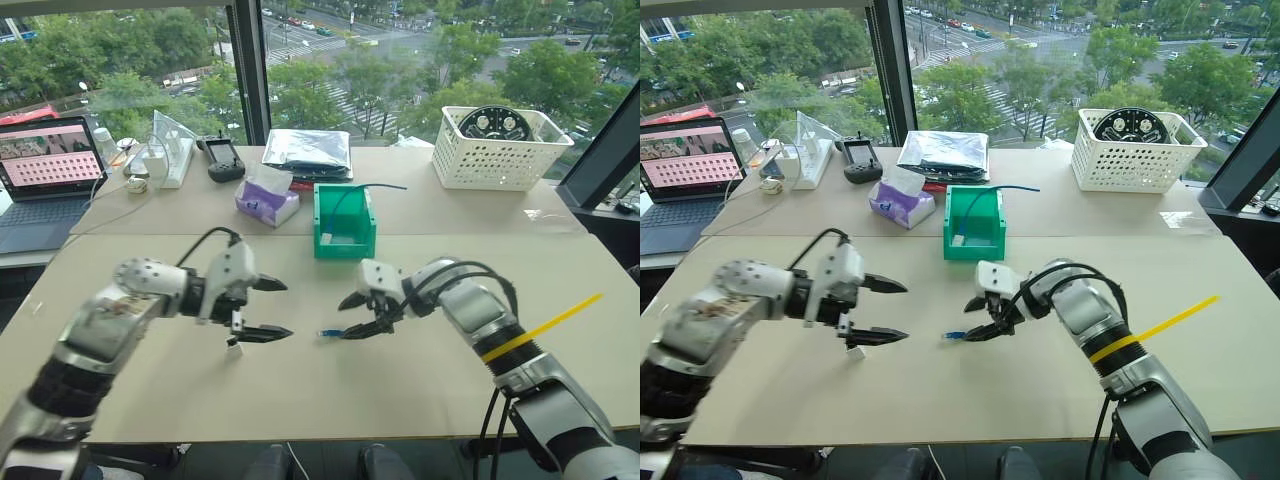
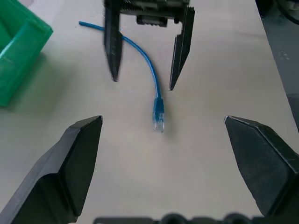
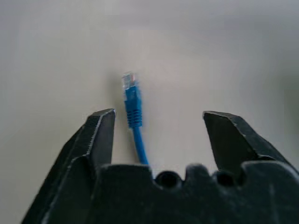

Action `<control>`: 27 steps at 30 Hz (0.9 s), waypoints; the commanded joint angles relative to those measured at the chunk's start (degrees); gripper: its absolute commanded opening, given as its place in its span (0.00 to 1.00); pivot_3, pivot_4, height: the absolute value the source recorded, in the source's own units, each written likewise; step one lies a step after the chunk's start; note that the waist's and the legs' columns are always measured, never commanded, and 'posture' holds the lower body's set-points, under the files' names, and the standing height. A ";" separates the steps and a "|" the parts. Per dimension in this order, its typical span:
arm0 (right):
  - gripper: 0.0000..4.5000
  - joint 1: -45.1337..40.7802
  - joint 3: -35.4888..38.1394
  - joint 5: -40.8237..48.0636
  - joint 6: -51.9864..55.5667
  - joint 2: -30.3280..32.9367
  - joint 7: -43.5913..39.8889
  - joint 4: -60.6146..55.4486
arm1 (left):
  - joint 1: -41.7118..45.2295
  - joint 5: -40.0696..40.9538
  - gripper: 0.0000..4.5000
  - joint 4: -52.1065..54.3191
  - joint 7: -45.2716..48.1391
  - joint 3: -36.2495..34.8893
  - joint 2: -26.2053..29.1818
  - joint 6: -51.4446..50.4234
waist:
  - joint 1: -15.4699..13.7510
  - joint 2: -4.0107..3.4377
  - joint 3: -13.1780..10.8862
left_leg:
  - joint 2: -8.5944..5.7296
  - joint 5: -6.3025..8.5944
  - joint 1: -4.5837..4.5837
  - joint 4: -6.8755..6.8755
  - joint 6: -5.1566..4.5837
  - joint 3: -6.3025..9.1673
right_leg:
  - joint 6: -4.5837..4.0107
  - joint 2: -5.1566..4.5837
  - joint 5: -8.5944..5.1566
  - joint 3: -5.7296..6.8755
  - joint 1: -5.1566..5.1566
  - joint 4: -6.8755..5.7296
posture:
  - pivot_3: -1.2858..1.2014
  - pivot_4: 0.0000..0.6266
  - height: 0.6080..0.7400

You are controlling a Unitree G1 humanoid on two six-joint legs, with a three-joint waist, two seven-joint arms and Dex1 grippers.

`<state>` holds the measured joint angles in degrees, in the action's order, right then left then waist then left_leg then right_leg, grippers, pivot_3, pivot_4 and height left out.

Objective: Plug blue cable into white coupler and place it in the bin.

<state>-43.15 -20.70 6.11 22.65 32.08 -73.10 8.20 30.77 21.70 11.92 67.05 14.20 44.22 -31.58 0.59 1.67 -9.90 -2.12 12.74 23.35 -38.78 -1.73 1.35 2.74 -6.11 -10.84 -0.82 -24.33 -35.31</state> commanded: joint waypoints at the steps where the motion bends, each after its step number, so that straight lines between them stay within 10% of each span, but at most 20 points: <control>1: 0.81 2.38 5.25 3.43 5.92 3.41 1.20 -8.91 | 1.95 -3.65 1.00 -2.33 0.72 3.69 -2.32 3.15 | 0.04 0.00 0.00 | 0.01 0.00 0.00 0.01 0.00 0.01 | 0.00 0.00 0.00 0.01 0.00 0.00 | 0.52 0.24 0.91; 21: 0.81 13.22 11.17 7.12 17.89 12.16 11.51 -26.25 | 3.10 -15.37 1.00 -14.27 -3.65 11.07 -12.70 3.44 | -0.32 0.01 0.00 | 0.02 0.01 0.01 -0.13 -0.03 -0.01 | 0.09 -0.06 -0.05 -0.01 0.08 0.04 | 0.52 0.24 0.91; 27: 0.83 13.16 11.55 7.80 18.10 13.38 11.45 -26.44 | 2.88 -17.32 0.62 -15.33 -2.66 12.11 -12.03 3.50 | -0.36 0.01 0.00 | 0.03 0.01 -0.01 -0.11 -0.03 -0.02 | 0.08 -0.06 -0.05 0.00 0.08 0.06 | 0.52 0.24 0.91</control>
<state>-29.97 -10.67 12.84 40.75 44.41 -61.70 -16.50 34.37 5.15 -2.62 63.40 24.91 31.99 -27.51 0.23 1.68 -9.90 -2.09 12.75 23.34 -38.89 -1.77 1.33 2.81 -6.17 -10.88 -0.83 -24.25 -35.24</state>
